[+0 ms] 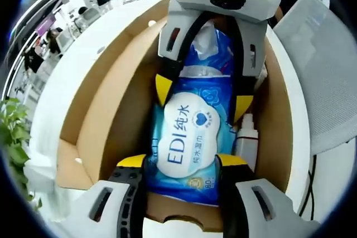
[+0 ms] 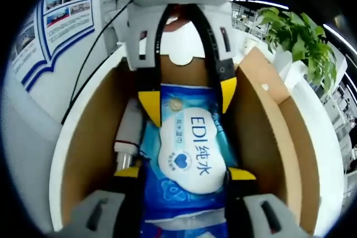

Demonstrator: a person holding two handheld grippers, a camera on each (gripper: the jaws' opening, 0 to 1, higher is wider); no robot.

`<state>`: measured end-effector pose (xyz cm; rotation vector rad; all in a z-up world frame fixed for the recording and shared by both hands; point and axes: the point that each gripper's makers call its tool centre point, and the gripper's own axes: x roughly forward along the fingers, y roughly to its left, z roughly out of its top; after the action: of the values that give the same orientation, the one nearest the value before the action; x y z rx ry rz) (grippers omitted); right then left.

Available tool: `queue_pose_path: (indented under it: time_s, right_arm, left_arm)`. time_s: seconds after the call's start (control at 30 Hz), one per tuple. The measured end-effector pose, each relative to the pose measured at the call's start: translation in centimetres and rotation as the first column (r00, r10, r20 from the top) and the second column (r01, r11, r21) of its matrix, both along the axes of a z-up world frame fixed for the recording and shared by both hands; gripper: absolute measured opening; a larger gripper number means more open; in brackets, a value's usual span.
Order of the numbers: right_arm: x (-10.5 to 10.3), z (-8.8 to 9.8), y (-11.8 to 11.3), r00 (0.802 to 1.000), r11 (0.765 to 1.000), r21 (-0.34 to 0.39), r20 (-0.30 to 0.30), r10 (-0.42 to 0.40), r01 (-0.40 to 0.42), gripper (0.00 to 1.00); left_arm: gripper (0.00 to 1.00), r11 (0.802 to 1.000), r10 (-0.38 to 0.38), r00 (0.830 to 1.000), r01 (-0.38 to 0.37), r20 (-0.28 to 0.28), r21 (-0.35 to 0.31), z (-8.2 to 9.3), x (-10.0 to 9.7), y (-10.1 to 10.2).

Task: Operate the shoe box by opening the lid, removing the specified soft item, and placing it in the target area until the item is outside and the box remains undamaged.

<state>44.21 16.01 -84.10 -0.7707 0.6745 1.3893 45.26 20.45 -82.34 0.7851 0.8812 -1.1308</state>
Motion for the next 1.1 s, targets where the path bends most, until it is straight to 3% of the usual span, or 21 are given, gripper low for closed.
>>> queue_pose_path:
  time_s: [0.33, 0.47, 0.63, 0.8, 0.93, 1.1]
  right_arm:
    - [-0.1, 0.9, 0.4, 1.000, 1.000, -0.006, -0.023, 0.010, -0.010, 0.54]
    - [-0.1, 1.7, 0.9, 0.998, 1.000, 0.013, -0.056, 0.002, -0.001, 0.47]
    - [0.4, 0.9, 1.0, 0.999, 1.000, -0.013, -0.044, -0.006, 0.006, 0.51]
    - [0.5, -0.1, 0.4, 0.990, 0.996, -0.035, -0.114, -0.086, 0.082, 0.54]
    - [0.6, -0.4, 0.5, 0.998, 0.999, -0.044, -0.054, -0.033, 0.031, 0.53]
    - [0.6, -0.5, 0.5, 0.998, 0.998, -0.043, -0.050, -0.047, 0.045, 0.52]
  left_arm:
    - [0.43, 1.000, -0.011, 0.999, 0.011, -0.050, -0.001, 0.1, -0.1, 0.1]
    - [0.50, 1.000, -0.005, 0.999, 0.005, -0.051, -0.005, 0.1, -0.1, -0.1]
    - [0.47, 1.000, -0.007, 0.999, 0.008, -0.044, 0.012, 0.0, 0.4, 0.0]
    - [0.49, 0.999, -0.037, 0.999, 0.038, -0.035, 0.030, -0.2, 0.2, 0.1]
    - [0.50, 0.999, -0.024, 0.999, 0.025, -0.038, 0.031, -0.3, 0.3, 0.0]
    - [0.50, 0.999, -0.026, 0.999, 0.028, -0.042, 0.033, -0.2, 0.3, 0.1]
